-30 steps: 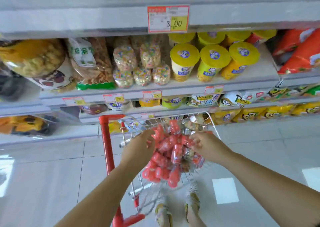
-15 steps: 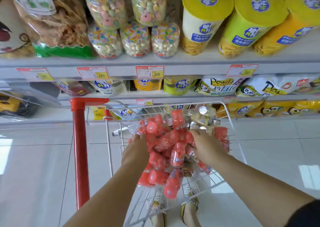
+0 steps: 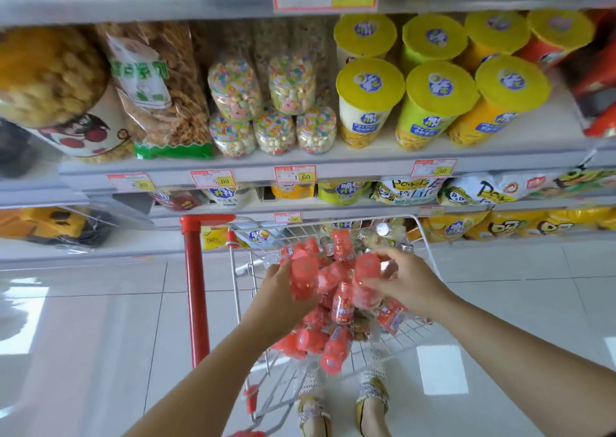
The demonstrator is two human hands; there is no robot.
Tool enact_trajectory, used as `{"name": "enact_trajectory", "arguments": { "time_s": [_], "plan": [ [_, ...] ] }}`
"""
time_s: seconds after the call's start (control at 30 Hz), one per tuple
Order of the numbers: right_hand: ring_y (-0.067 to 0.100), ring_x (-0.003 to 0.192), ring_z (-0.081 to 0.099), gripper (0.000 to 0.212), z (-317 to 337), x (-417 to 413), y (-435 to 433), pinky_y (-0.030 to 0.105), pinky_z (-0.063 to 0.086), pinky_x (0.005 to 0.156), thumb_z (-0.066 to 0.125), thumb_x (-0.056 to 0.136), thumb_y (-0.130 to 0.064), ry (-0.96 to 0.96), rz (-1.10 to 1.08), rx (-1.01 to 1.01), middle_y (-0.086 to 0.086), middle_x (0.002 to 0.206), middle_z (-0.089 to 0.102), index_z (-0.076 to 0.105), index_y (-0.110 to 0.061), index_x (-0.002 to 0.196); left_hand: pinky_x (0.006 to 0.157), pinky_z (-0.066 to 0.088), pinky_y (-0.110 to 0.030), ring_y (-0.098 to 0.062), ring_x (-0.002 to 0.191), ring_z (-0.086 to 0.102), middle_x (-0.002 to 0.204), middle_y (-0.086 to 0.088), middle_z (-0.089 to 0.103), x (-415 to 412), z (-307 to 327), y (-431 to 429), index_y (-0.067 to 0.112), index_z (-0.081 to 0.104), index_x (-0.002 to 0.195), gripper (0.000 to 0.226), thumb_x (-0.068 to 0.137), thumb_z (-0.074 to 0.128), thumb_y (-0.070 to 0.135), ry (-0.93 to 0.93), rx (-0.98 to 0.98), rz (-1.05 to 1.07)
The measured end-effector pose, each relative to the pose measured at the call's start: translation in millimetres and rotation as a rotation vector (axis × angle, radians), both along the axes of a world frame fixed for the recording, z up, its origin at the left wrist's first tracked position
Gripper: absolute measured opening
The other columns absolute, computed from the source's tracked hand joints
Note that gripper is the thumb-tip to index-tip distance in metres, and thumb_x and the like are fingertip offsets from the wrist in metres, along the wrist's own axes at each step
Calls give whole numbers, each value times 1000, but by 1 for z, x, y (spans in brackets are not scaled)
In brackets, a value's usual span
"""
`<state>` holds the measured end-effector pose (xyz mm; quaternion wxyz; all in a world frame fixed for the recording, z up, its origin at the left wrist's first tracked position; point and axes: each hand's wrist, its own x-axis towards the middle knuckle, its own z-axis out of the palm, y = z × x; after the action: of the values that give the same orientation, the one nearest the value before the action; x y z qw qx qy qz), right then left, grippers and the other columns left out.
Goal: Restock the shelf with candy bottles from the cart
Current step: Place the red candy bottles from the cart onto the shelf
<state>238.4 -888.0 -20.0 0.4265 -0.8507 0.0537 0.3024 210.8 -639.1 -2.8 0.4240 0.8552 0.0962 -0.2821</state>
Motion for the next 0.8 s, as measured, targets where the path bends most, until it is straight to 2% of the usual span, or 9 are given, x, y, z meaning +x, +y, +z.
{"name": "enact_trajectory", "arguments": {
  "time_s": [0.1, 0.23, 0.3, 0.37, 0.47, 0.53, 0.63, 0.73, 0.8],
  "plan": [
    [15, 100, 70, 54, 69, -1, -8, 43, 54, 91, 88, 67, -39, 152, -257, 387, -2, 112, 70, 66, -28, 116, 82, 59, -46, -20, 83, 70, 93, -9, 70, 1, 64, -3, 26, 61, 99, 22, 81, 74, 28, 42, -326, 59],
    [20, 77, 67, 29, 164, -3, -9, 42, 55, 67, 72, 78, -15, 252, -438, 842, 9, 94, 68, 70, -19, 107, 84, 56, -49, -20, 72, 69, 77, -1, 69, 2, 145, -13, 17, 60, 101, 27, 82, 75, 29, 39, -534, 209],
    [21, 76, 66, 26, 202, -8, -8, 50, 58, 71, 64, 83, -15, 259, -471, 938, 8, 91, 66, 64, -20, 109, 84, 53, -49, -16, 62, 62, 69, 0, 59, 2, 178, -20, 13, 58, 102, 26, 86, 73, 27, 22, -619, 246],
    [26, 85, 67, 26, 232, -14, -8, 65, 53, 82, 62, 87, -19, 260, -508, 1030, 8, 95, 67, 62, -23, 114, 82, 50, -48, -21, 68, 61, 73, -2, 63, 0, 205, -24, 16, 59, 109, 37, 81, 71, 38, 26, -682, 257],
    [34, 96, 67, 42, 263, -22, -7, 58, 55, 79, 60, 91, -29, 250, -514, 1070, 14, 120, 61, 55, -24, 132, 93, 48, -51, -28, 92, 68, 100, -7, 71, -1, 233, -24, 17, 59, 125, 64, 71, 72, 49, 91, -782, 266],
    [33, 99, 65, 48, 277, -28, -5, 48, 56, 74, 61, 90, -36, 220, -494, 1041, 16, 127, 59, 52, -25, 136, 84, 47, -44, -30, 101, 60, 105, -12, 64, -4, 250, -23, 9, 59, 122, 60, 76, 70, 45, 159, -859, 256],
    [30, 95, 63, 42, 295, -30, 0, 39, 55, 68, 62, 88, -28, 162, -441, 1039, 14, 114, 64, 57, -18, 129, 68, 43, -32, -30, 103, 45, 102, -16, 50, -4, 269, -23, 8, 51, 111, 33, 84, 60, 25, 213, -964, 209],
    [26, 88, 64, 46, 313, -34, 0, 39, 56, 74, 69, 75, -2, 37, -378, 1017, 11, 100, 67, 61, -15, 118, 69, 52, -28, -28, 98, 59, 106, -16, 56, -4, 280, -20, 6, 49, 119, 28, 92, 55, 8, 105, -970, 97],
    [24, 88, 66, 44, 324, -31, -1, 36, 58, 74, 69, 77, 5, -71, -348, 943, 10, 99, 68, 62, -12, 118, 75, 56, -29, -24, 96, 68, 110, -17, 65, 0, 292, -21, 8, 52, 128, 30, 97, 50, 4, -8, -893, 55]
  ]
}}
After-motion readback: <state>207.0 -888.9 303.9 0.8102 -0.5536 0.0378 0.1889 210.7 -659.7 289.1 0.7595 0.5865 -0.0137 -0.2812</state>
